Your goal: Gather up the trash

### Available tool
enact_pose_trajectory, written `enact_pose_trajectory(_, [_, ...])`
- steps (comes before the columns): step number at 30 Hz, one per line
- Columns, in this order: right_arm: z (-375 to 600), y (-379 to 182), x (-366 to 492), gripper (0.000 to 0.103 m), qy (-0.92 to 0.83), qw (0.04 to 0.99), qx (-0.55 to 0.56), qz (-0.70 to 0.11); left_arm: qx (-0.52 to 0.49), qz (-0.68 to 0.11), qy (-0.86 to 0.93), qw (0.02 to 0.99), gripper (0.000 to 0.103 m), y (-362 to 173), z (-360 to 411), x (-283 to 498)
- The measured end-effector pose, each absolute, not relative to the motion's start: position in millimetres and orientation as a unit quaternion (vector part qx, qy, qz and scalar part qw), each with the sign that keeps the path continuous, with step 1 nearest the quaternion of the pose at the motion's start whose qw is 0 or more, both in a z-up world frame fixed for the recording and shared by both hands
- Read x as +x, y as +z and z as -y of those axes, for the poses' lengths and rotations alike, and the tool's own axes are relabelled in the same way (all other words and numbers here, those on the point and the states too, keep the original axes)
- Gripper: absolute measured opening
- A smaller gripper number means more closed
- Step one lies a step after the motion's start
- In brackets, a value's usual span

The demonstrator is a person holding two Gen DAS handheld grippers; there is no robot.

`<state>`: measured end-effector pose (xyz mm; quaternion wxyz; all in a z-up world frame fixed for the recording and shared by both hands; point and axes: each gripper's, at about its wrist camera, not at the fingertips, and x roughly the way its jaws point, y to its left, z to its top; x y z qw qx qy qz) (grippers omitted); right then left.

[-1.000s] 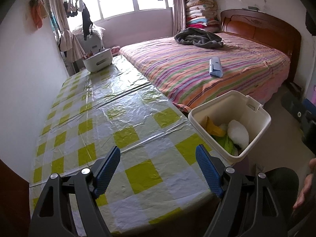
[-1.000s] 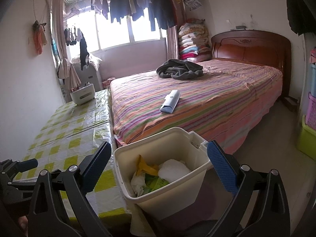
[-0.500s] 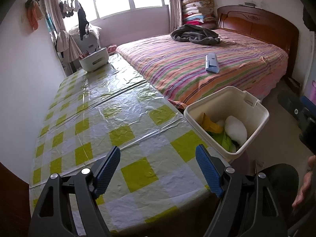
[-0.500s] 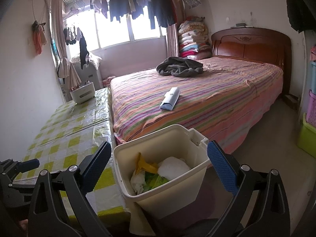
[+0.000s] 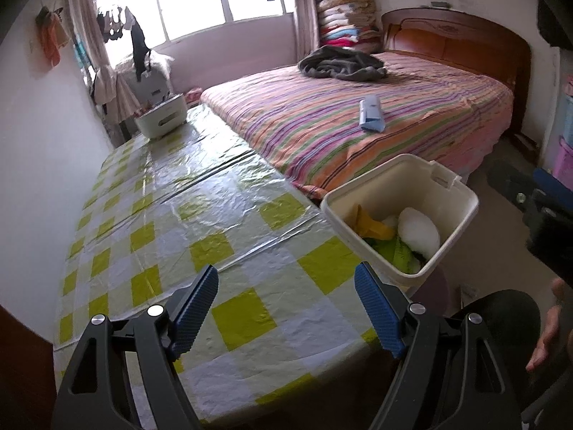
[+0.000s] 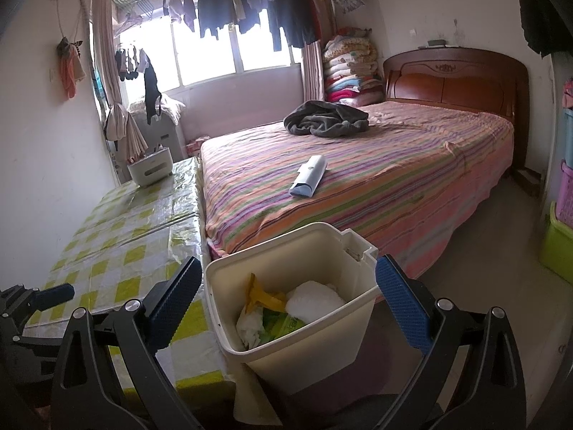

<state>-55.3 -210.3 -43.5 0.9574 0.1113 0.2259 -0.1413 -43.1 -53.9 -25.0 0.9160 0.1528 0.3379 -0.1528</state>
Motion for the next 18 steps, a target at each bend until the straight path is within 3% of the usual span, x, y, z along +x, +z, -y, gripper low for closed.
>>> enact_pose_trajectory(18, [213.4, -49.1, -62.1, 0.096, -0.145, 0.955, 0.117, -0.229, 0.141, -0.325, -0.145, 0.924, 0.076, -22.2, 52.2, -45.6])
